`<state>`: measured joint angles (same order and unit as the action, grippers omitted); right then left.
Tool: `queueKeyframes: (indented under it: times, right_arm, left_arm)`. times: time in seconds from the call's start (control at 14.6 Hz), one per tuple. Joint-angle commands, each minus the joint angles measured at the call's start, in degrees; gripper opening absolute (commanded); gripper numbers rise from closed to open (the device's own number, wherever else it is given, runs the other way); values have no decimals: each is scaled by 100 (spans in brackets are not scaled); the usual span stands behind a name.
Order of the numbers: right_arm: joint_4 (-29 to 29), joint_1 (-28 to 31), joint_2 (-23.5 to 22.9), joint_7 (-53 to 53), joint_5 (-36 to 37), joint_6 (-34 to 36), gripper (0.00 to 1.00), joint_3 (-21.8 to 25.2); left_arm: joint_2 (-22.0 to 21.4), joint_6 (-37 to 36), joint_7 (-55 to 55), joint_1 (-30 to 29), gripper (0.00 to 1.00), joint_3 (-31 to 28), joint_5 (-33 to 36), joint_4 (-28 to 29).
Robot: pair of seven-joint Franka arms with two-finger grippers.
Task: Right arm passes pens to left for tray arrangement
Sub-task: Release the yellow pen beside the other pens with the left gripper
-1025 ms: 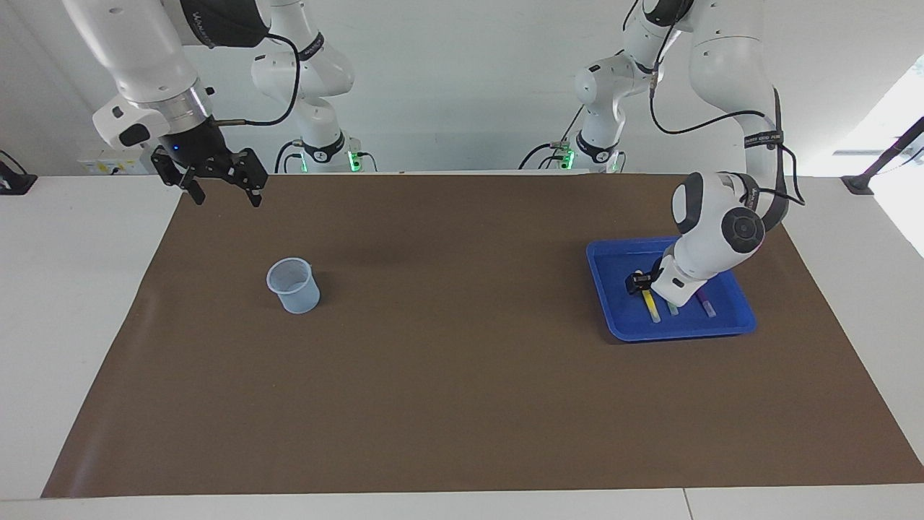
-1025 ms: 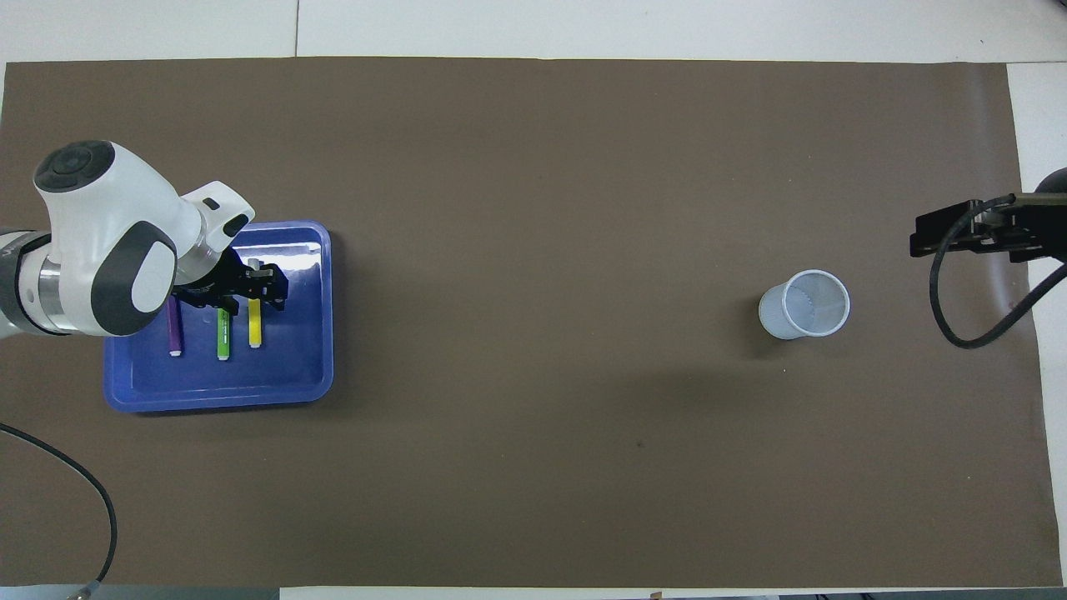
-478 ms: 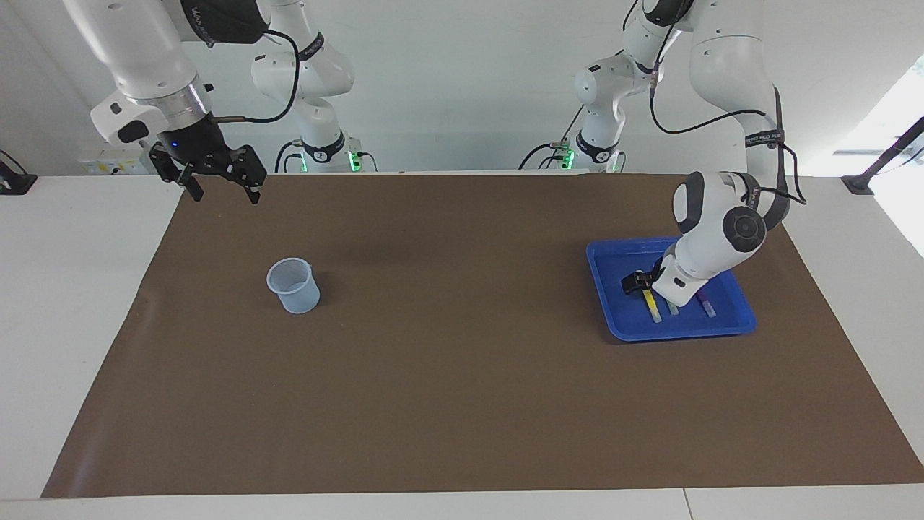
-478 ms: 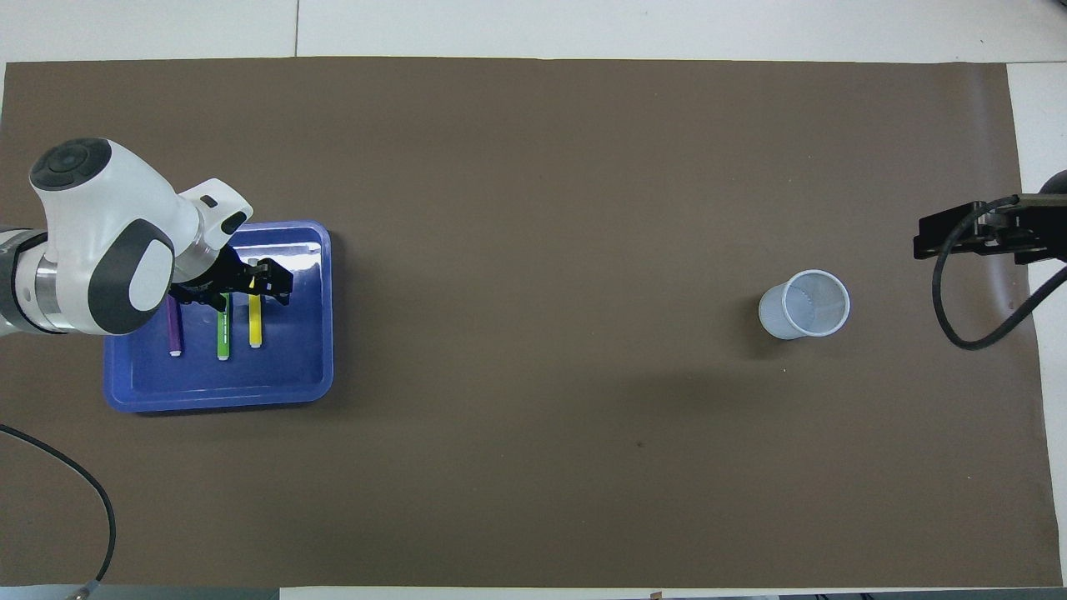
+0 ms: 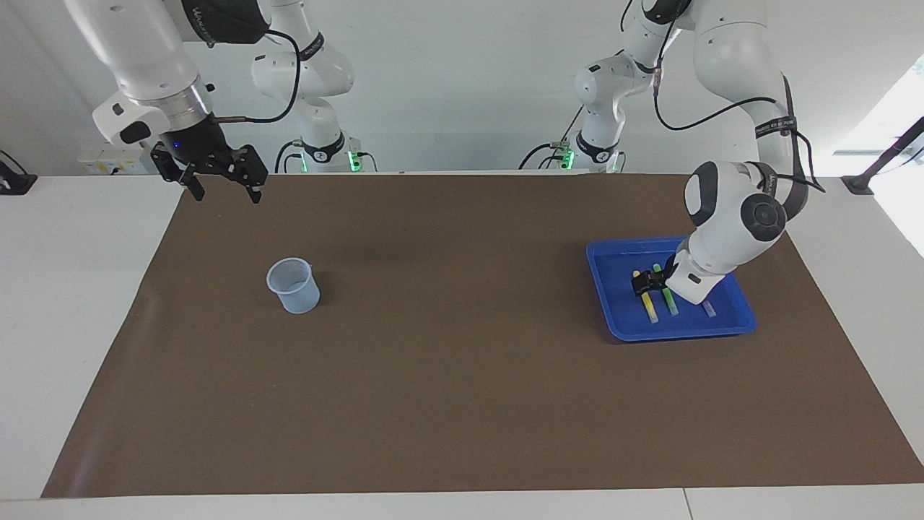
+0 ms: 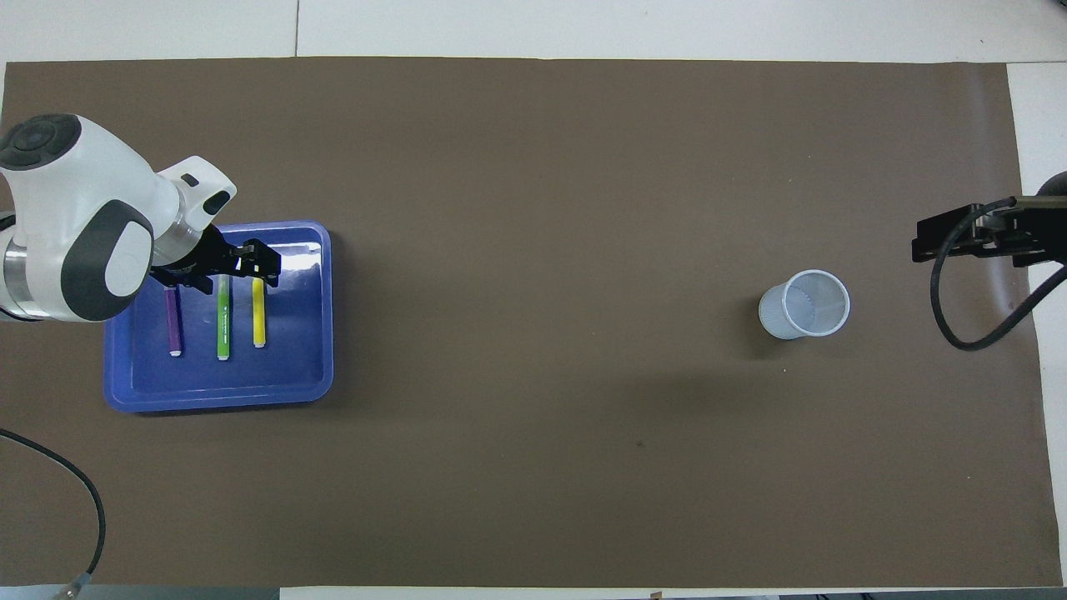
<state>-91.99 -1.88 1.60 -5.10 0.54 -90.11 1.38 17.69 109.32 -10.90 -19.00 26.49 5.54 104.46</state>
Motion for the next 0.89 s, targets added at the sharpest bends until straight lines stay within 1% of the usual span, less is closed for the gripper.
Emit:
queueKeyframes:
  times: [0.0, 0.34, 0.68, 0.75, 0.82]
  right_arm:
    - [67, 38, -46, -43, 60, 64, 100, -23]
    - [5, 38, -11, -79, -28, 64, 100, -23]
    - [-3, 30, -2, -61, -28, 99, 100, -23]
    - [-3, 30, -2, -61, -28, 99, 100, -23]
    - [-3, 30, -2, -61, -28, 99, 100, -23]
  left_arm:
    - [-178, -227, -53, 72, 100, 6, -18, -189]
    - [-371, -183, -219, 63, 100, 32, -18, -190]
    - [-415, -262, -386, 142, 100, 102, -18, -190]
    - [-442, -401, -404, 195, 100, 85, -27, -216]
    - [-477, -655, -395, 378, 100, -2, -27, -381]
